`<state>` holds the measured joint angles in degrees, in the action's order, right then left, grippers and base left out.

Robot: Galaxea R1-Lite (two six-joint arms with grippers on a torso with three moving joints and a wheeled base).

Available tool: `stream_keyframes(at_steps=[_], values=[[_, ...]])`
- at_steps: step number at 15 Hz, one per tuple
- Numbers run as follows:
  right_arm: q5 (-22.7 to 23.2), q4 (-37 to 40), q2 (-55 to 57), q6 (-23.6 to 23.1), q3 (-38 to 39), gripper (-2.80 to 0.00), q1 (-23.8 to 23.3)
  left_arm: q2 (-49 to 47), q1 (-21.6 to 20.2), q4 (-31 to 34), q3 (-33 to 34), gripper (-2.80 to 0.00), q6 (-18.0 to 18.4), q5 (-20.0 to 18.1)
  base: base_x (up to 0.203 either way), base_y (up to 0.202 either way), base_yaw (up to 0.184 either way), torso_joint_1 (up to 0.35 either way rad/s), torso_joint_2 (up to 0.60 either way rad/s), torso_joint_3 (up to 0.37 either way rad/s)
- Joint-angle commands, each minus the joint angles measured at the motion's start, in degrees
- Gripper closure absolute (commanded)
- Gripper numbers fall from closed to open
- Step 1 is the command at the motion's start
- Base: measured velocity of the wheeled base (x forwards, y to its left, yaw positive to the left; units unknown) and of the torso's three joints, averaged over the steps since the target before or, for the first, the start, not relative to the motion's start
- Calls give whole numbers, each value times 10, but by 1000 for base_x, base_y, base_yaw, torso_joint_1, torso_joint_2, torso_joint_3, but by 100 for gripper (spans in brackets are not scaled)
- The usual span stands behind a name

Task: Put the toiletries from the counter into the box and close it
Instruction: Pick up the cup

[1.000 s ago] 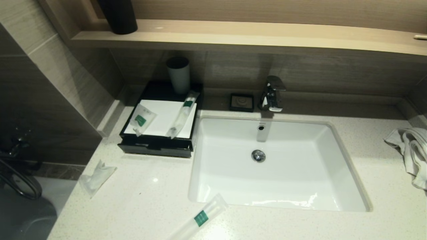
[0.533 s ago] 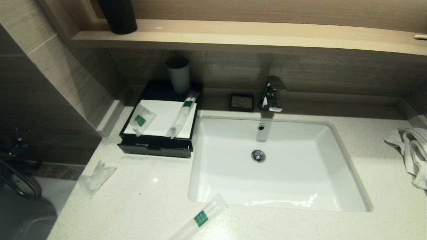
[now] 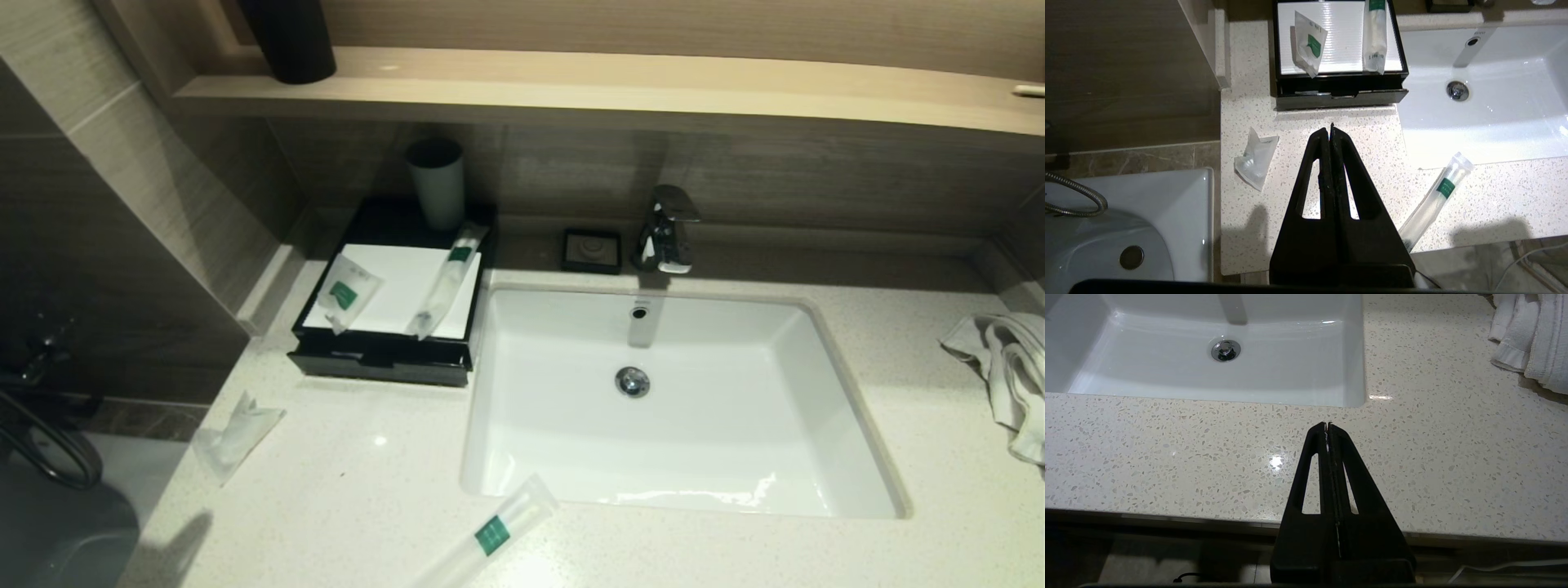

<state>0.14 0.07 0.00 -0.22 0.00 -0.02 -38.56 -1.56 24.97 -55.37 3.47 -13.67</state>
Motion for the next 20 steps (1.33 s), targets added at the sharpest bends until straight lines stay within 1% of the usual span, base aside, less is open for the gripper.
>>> stream_keyframes(at_steps=[1,9,11,14,17,20], values=[[0,0,1,0,0,0,0,-38,1,1,10,0,6,-1,0,0,0,0,0,0],[0,0,0,0,0,0,0,-78,2,1,41,0,9,-1,0,0,0,0,0,0],[0,0,0,0,0,0,0,-84,3,0,52,0,15,-2,0,0,0,0,0,0],[0,0,0,0,0,0,0,-94,20,-5,70,0,21,-2,0,0,0,0,0,0],[0,0,0,0,0,0,0,-127,29,-10,66,0,19,0,0,0,0,0,0,0],[0,0,0,0,0,0,-1,-152,30,-60,64,0,16,3,0,0,0,0,0,0]])
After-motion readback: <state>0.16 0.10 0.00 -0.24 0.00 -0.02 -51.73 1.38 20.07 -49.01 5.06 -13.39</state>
